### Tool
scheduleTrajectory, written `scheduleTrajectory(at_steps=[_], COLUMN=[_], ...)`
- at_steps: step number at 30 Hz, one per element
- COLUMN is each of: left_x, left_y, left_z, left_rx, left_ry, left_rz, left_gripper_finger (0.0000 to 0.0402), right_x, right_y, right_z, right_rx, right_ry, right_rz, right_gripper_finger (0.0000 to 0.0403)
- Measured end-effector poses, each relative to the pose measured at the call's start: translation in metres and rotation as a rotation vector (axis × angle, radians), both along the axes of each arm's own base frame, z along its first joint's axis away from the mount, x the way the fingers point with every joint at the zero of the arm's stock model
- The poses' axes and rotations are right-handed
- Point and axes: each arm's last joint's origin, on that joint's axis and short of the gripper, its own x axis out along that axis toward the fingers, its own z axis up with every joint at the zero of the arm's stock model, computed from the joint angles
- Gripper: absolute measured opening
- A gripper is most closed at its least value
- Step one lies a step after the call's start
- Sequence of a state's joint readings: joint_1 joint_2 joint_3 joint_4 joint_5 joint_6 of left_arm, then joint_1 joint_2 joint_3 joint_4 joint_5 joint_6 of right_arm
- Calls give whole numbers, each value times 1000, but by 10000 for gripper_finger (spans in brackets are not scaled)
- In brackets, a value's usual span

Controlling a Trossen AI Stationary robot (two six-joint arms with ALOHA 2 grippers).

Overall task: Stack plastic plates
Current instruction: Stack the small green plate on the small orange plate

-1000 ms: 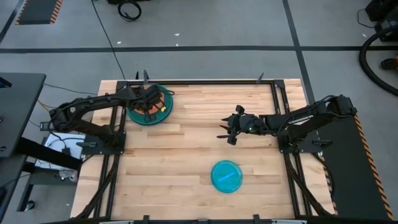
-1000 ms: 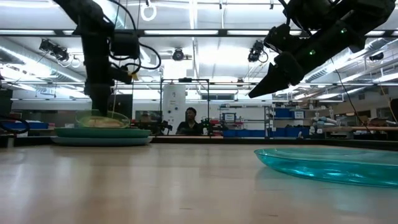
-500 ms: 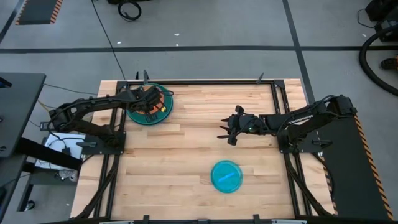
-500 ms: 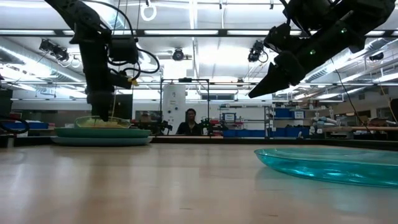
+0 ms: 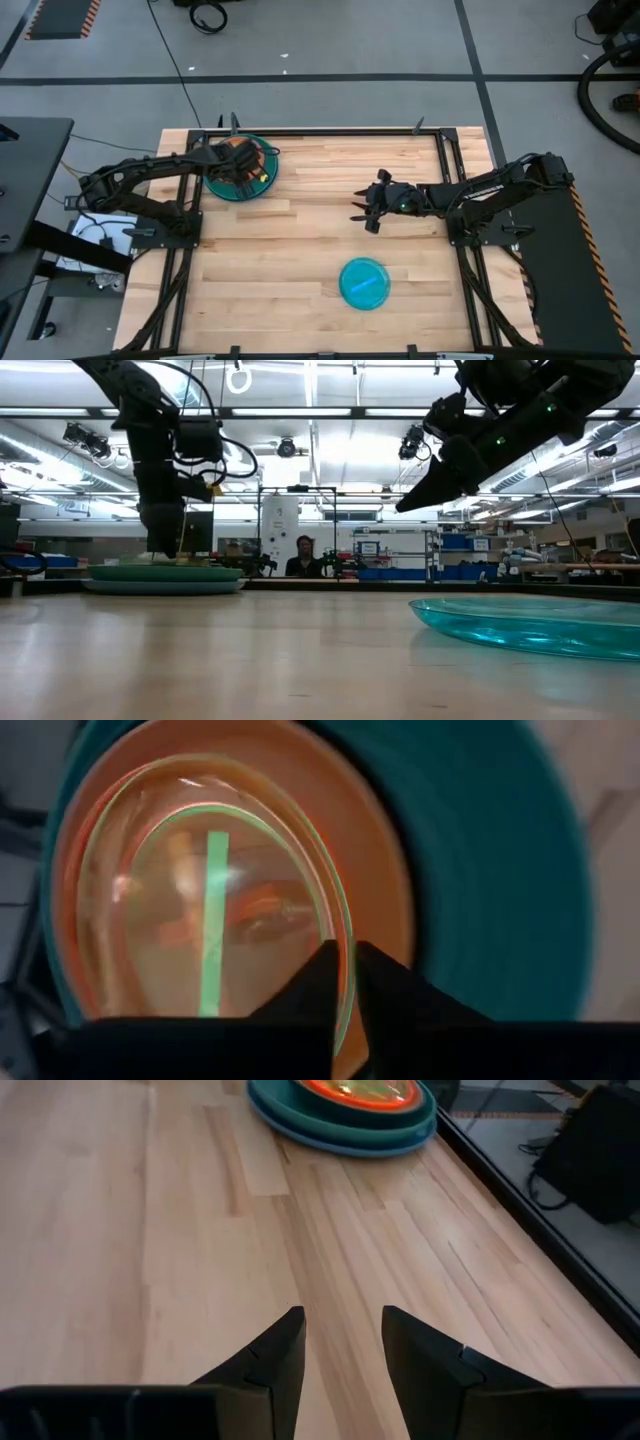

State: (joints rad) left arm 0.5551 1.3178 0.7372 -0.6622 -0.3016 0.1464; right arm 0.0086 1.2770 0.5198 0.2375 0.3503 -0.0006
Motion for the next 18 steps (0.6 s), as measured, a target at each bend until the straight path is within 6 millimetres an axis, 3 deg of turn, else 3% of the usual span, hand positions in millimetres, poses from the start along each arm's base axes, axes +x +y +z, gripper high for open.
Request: scheduleTrajectory(at_steps=[5, 8, 13, 18], left_x=[2, 7, 19, 22], left_y=[-4, -4, 0, 0], left_z=[3, 20, 46, 49], left_rx=[-4, 33, 80, 6], left_ry=[28, 63, 8, -71], left_rz=[-41, -103, -130, -148], left_gripper_finger=[120, 153, 166, 166], right_x=[2, 2, 1, -2], right_y=[1, 1, 1, 4], right_z=[2, 2, 1, -4], right_rx=[19, 21, 29, 69], right_ry=[-28, -29, -20, 24], right_rz=[32, 31, 27, 15], right_gripper_finger=[145, 145, 145, 145])
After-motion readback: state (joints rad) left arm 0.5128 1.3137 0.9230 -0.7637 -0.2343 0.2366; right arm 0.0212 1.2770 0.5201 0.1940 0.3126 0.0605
